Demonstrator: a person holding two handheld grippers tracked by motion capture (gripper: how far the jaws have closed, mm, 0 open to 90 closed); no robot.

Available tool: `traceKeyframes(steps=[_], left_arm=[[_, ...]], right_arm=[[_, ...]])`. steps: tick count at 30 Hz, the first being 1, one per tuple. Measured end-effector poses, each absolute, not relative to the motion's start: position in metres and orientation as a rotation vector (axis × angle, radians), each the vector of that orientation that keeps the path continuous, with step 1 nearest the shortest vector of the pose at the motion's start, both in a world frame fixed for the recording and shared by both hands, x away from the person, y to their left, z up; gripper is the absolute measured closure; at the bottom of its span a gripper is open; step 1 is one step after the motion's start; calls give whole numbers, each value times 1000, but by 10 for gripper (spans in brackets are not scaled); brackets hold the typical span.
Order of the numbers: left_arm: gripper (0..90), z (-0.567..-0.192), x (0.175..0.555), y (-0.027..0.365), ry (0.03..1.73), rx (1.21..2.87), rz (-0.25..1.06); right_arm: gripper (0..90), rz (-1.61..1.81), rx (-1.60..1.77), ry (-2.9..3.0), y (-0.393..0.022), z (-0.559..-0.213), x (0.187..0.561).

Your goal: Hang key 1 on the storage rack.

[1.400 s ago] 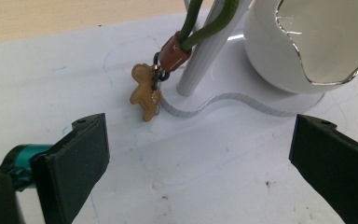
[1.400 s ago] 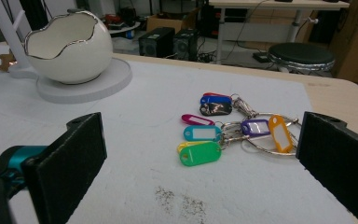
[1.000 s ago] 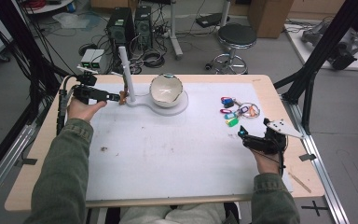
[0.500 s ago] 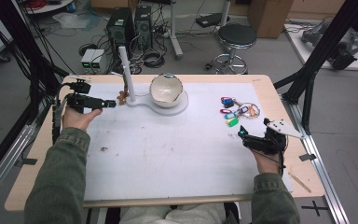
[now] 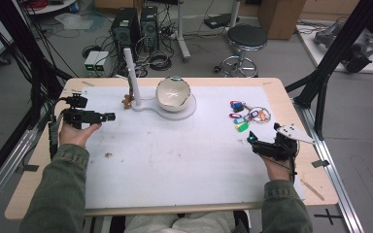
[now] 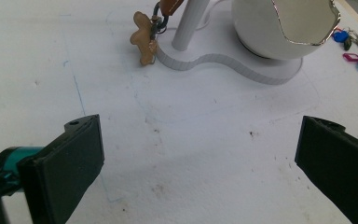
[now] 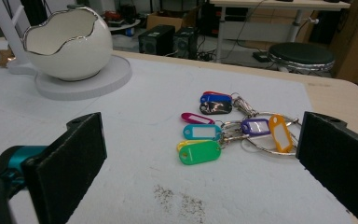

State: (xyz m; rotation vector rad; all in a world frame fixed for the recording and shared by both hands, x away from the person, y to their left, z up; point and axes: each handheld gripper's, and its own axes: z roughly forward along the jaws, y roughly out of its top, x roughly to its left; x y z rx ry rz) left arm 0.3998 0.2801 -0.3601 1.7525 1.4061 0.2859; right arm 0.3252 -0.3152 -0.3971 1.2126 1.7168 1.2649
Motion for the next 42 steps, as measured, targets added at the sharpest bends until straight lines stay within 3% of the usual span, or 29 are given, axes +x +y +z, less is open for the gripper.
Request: traceKeyframes(steps=[23, 42], left_arm=[[17, -371, 359, 297, 1418, 1714, 352], [17, -395, 316, 304, 1383, 1619, 555]], right_arm=[[5, 1266, 1208, 1723, -315, -397, 325], [5, 1264, 1208, 1723, -315, -397, 325]])
